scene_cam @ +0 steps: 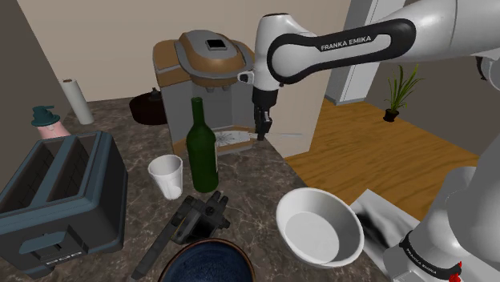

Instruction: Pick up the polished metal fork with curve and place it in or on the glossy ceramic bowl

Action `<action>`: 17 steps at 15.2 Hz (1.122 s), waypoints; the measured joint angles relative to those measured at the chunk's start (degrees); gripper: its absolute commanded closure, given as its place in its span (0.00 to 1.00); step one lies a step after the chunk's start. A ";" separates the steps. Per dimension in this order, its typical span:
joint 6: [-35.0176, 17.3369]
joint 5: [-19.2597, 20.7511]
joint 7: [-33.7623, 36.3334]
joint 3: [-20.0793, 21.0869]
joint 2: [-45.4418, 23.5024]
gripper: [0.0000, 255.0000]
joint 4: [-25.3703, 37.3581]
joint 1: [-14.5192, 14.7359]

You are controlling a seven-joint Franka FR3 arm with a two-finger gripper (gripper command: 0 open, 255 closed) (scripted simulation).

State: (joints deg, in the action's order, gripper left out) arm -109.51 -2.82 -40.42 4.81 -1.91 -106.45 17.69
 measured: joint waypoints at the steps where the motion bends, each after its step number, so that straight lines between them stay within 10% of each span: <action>1: 0.10 -0.01 1.05 0.53 0.59 1.00 -0.31 0.56; 17: -1.15 0.53 22.18 11.23 2.53 1.00 -2.30 10.94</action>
State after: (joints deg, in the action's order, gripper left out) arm -110.66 -2.30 -18.24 16.04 0.61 -108.75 28.64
